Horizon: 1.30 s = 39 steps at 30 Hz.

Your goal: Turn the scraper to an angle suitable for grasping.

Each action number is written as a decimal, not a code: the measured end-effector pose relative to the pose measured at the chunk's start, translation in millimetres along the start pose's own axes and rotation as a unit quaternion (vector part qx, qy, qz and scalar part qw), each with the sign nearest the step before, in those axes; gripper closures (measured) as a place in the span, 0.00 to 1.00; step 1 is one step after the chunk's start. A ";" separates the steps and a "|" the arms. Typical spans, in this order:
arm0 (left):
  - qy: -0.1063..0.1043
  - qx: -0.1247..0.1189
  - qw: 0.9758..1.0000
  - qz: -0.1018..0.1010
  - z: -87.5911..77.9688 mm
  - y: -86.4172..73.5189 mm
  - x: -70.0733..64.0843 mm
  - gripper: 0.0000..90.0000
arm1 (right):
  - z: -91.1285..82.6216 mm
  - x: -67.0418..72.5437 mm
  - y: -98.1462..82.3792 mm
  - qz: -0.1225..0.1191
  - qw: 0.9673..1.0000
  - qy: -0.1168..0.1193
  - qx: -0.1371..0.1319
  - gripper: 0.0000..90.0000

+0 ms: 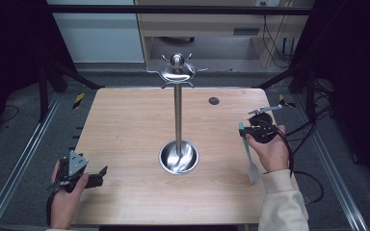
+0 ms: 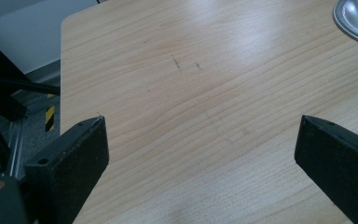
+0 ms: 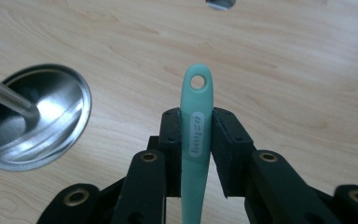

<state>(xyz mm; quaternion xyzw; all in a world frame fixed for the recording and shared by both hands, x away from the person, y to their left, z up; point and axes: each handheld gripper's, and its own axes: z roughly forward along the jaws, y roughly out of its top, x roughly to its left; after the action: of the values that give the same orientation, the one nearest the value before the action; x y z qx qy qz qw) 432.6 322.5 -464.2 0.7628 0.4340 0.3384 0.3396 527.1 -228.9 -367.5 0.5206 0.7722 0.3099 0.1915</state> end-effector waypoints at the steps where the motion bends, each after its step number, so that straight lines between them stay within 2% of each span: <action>1: -0.001 0.001 1.000 -0.001 0.4 0.1 -0.2 0.03 | -3.5 0.9 1.4 -0.005 1.000 0.001 -0.005 0.83; 8: -0.001 0.002 1.000 -0.002 0.7 -1.1 0.1 0.03 | -25.8 8.0 9.9 -0.015 0.999 0.011 -0.044 0.83; 13: -0.001 0.001 1.000 -0.003 0.7 -0.9 0.8 0.03 | -45.1 13.8 16.1 -0.022 0.997 0.015 -0.077 0.83; 19: 0.000 -0.002 1.000 -0.004 -0.8 -0.8 1.3 0.03 | -66.4 21.9 22.3 -0.038 0.991 0.028 -0.122 0.83; 20: 0.000 -0.002 1.000 -0.004 -0.8 -0.7 1.3 0.03 | -71.0 25.2 23.6 -0.043 0.990 0.031 -0.133 0.83; 21: 0.000 -0.002 1.000 -0.003 -0.9 -0.6 1.4 0.03 | -71.0 25.2 23.6 -0.043 0.990 0.031 -0.133 0.83; 33: 0.001 -0.002 1.000 -0.003 -3.1 -1.1 3.0 0.03 | -93.7 39.9 30.1 -0.059 0.980 0.047 -0.182 0.83; 39: 0.006 -0.006 1.000 -0.008 -3.7 -1.5 5.4 0.03 | -104.8 51.8 34.5 -0.076 0.974 0.058 -0.205 0.83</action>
<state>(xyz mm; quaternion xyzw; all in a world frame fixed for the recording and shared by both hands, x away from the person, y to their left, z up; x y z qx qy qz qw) 431.0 328.7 -462.2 0.7550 0.4405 0.3428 0.3442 466.1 -201.1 -265.7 0.3909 0.7397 0.4755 0.2720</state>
